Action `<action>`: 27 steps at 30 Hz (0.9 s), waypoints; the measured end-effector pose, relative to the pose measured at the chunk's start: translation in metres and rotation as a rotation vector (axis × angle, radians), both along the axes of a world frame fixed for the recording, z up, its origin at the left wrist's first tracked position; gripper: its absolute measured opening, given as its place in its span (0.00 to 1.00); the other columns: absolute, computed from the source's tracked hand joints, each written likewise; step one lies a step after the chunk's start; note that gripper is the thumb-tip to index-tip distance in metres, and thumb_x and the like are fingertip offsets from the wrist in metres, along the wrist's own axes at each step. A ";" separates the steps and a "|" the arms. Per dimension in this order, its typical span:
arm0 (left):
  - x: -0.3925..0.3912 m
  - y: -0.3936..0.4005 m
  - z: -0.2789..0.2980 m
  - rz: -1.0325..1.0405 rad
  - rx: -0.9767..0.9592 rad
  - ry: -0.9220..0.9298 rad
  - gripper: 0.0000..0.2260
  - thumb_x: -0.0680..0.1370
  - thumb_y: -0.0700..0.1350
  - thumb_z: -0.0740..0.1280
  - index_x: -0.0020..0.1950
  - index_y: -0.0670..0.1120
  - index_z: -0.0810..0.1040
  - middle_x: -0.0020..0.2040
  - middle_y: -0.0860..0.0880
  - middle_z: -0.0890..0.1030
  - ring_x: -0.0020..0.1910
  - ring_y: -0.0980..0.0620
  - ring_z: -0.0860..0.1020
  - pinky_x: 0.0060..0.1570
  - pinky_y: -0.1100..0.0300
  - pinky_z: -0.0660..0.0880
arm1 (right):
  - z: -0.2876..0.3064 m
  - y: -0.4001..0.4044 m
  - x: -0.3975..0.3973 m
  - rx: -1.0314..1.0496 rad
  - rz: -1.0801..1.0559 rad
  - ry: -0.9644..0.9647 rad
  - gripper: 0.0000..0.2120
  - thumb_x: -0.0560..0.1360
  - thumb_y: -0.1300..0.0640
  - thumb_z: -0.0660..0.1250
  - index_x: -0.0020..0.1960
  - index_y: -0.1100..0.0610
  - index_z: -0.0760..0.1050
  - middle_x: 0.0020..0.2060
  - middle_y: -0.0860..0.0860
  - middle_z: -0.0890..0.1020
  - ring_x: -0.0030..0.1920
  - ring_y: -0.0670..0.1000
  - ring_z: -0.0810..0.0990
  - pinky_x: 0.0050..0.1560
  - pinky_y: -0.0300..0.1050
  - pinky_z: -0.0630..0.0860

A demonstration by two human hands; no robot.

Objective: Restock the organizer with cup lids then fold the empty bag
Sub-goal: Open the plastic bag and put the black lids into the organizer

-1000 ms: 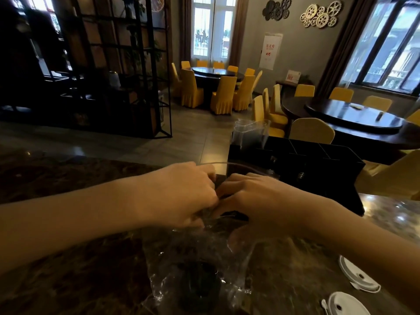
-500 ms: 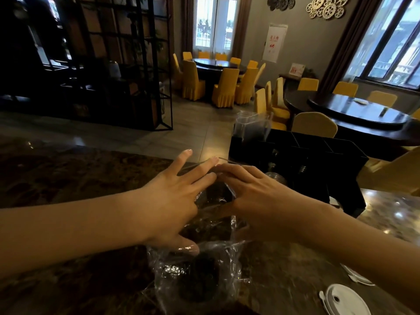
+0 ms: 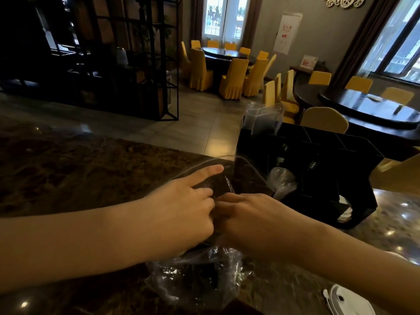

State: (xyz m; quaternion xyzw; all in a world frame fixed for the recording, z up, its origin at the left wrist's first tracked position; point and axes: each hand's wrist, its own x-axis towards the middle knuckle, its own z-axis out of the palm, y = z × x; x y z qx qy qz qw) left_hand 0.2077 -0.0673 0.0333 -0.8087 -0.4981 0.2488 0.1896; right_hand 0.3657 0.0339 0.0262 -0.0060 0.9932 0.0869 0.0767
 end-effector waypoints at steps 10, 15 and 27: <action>-0.025 -0.008 -0.018 0.069 -0.005 -0.178 0.39 0.80 0.68 0.38 0.65 0.46 0.80 0.75 0.42 0.70 0.81 0.44 0.50 0.70 0.49 0.26 | -0.021 0.015 0.005 0.051 -0.141 -0.085 0.37 0.78 0.34 0.63 0.81 0.44 0.55 0.83 0.54 0.47 0.83 0.56 0.43 0.81 0.59 0.54; -0.021 -0.009 -0.036 0.117 -0.095 -0.233 0.36 0.80 0.69 0.43 0.77 0.47 0.66 0.80 0.41 0.59 0.81 0.43 0.44 0.76 0.45 0.34 | -0.042 0.022 0.006 0.004 -0.126 -0.088 0.36 0.78 0.35 0.64 0.81 0.44 0.55 0.83 0.52 0.52 0.83 0.54 0.46 0.80 0.59 0.57; -0.019 0.005 -0.093 0.119 -0.282 -0.303 0.35 0.78 0.71 0.50 0.79 0.52 0.62 0.81 0.44 0.59 0.81 0.44 0.44 0.78 0.43 0.40 | -0.097 0.019 0.006 -0.155 -0.104 -0.239 0.43 0.79 0.44 0.69 0.83 0.50 0.47 0.83 0.54 0.50 0.83 0.55 0.47 0.81 0.55 0.54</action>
